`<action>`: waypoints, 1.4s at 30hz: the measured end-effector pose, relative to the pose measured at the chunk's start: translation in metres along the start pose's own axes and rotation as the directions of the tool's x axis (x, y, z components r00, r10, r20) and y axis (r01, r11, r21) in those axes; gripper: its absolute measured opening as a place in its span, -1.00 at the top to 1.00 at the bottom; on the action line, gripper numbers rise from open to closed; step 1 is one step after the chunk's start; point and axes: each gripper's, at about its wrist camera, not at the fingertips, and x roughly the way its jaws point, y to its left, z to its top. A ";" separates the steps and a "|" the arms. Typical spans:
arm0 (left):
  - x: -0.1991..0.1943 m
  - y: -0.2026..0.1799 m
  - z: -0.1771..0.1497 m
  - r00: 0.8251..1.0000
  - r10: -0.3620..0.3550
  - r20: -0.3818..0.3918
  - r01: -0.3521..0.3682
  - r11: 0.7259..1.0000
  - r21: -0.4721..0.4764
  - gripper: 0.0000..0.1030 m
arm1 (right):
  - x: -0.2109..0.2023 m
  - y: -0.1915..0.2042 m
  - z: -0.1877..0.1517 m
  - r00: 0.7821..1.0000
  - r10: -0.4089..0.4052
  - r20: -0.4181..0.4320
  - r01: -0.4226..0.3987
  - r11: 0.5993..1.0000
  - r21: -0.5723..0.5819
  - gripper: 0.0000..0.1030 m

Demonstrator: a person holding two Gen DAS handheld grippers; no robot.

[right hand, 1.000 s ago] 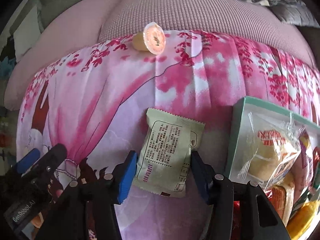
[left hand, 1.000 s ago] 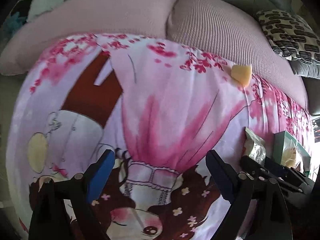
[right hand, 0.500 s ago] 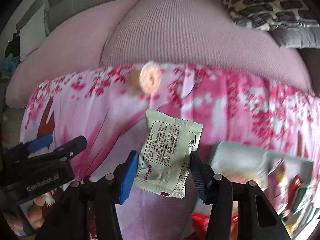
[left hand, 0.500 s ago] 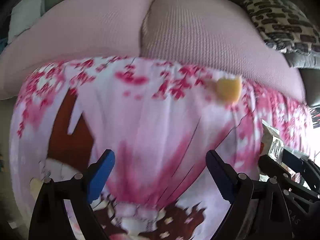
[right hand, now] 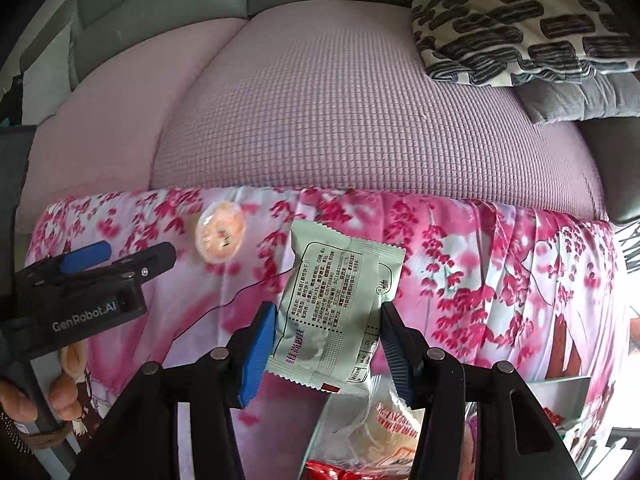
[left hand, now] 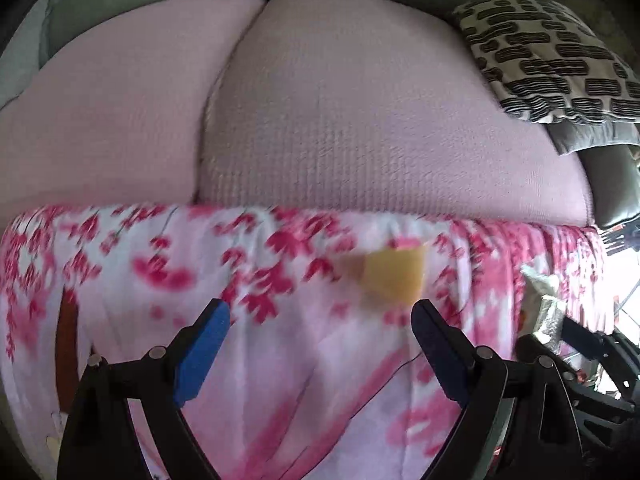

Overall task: Organize snacks
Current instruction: 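Grasp the white pack with the right tool while the left grasps the yellow cake cup, then carry both items over the tray and open both tools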

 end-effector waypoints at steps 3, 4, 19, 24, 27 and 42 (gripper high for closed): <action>0.005 -0.015 0.012 1.000 -0.015 0.005 0.015 0.999 0.035 -0.79 | -0.001 -0.012 0.004 1.000 0.031 0.000 -0.031 0.999 0.023 -0.06; 0.007 -0.020 0.014 1.000 -0.013 0.005 0.013 0.999 0.048 -0.79 | -0.004 -0.017 0.004 1.000 0.030 0.005 -0.030 0.999 0.027 -0.06; 0.049 -0.054 0.027 0.999 -0.043 -0.019 0.044 0.997 0.068 0.23 | 0.000 -0.039 -0.001 0.998 0.054 -0.014 -0.053 0.997 0.052 -0.06; 0.033 -0.053 0.014 1.000 -0.028 0.008 0.027 0.998 0.065 0.24 | -0.012 -0.045 -0.004 0.997 0.072 -0.003 -0.071 0.995 0.068 -0.06; 0.019 -0.055 0.008 0.999 -0.036 0.025 0.035 0.998 0.055 0.24 | -0.030 -0.051 -0.008 0.996 0.083 0.013 -0.084 0.994 0.075 -0.06; -0.079 -0.127 -0.071 0.981 -0.181 0.073 0.164 0.968 0.190 0.24 | -0.099 -0.103 -0.081 0.999 -0.024 0.031 0.024 0.999 0.028 -0.06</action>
